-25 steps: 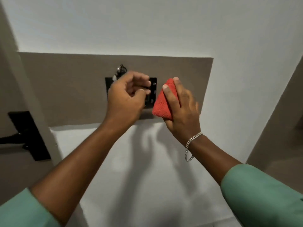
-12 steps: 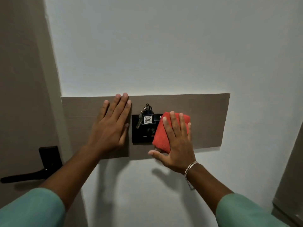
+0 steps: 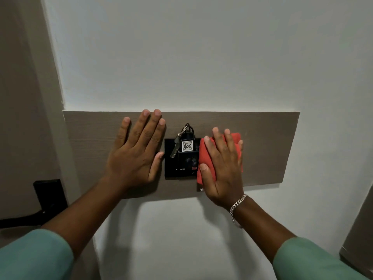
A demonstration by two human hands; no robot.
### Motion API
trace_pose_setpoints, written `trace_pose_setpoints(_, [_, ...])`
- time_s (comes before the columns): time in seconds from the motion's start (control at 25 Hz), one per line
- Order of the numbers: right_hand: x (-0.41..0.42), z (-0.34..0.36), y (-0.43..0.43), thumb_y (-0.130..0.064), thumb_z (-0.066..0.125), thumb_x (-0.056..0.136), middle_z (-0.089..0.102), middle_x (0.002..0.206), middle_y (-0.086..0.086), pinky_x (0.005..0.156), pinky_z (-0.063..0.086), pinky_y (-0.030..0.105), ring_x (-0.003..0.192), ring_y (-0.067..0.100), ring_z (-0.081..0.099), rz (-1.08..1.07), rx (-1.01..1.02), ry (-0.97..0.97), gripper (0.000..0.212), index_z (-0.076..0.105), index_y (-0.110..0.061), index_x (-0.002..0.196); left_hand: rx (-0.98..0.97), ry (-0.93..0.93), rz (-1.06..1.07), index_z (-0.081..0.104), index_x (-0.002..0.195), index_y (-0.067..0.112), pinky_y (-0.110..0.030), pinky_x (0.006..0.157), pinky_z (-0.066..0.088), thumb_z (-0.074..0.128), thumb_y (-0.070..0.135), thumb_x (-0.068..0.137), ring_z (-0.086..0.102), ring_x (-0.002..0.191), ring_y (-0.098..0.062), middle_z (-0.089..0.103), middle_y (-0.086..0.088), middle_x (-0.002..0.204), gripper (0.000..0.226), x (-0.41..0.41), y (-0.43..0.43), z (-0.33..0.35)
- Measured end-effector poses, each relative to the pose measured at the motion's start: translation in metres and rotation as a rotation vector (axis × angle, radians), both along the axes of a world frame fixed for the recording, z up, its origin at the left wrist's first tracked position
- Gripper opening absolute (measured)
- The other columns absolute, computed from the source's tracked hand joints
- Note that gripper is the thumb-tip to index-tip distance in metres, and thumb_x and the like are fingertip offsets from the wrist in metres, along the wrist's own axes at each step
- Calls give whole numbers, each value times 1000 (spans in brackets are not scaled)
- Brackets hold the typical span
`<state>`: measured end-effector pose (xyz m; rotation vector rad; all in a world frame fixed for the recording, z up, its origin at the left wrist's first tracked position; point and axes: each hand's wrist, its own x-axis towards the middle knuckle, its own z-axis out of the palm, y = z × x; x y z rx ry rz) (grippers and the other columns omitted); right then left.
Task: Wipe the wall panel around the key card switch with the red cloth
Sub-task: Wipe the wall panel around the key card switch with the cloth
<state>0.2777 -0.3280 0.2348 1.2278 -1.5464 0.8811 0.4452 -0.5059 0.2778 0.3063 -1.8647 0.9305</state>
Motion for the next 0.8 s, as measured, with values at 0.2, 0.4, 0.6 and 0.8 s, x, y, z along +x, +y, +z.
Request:
trace_pose_setpoints(0.2, [-22,1,18,-35,42,94,35,157,9,120,17,66,150,33,27,-18,69,250,56,40,-17,146,-10,17,-10,18,157,6,-53,123,5,33,41,95,11,154,-30,13,-13,165,73,-1,-2,0])
trace_pose_setpoints(0.4, [6,9,-8,-44,39,95,34,160,5,124,7,60,153,28,21,19,-91,-21,56,41,-22,147,-18,24,-19,17,157,7,-54,123,6,33,41,95,10,154,-30,13,-13,166,73,-3,-3,-1])
trace_pose_setpoints(0.6, [-21,10,18,-40,44,95,37,156,13,120,18,65,149,33,29,-16,44,219,54,45,-18,144,-15,25,-18,16,157,7,-53,123,5,33,42,95,9,154,-29,12,-13,165,73,-4,-1,-1])
trace_pose_setpoints(0.8, [11,9,-9,-48,37,97,32,161,7,124,8,59,154,27,19,-37,-96,-61,58,37,-23,149,-12,22,-29,17,157,5,-52,124,5,33,41,95,9,154,-30,12,-14,165,73,-2,-2,0])
